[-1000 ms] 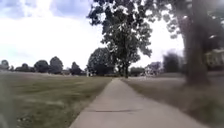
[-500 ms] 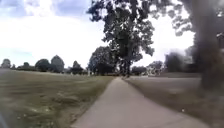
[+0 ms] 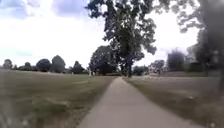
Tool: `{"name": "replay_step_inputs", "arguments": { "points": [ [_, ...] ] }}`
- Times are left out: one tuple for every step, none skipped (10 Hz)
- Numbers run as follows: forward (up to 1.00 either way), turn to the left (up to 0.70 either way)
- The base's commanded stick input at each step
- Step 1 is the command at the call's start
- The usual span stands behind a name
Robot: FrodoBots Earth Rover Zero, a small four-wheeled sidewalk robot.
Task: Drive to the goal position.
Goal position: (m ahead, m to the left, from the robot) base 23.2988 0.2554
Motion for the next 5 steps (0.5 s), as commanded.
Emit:
{"name": "replay_step_inputs", "arguments": {
  "points": [
    [1.00,0.00],
    [1.00,0.00],
    [1.00,0.00],
    [1.00,0.00],
    [1.00,0.00]
  ]
}}
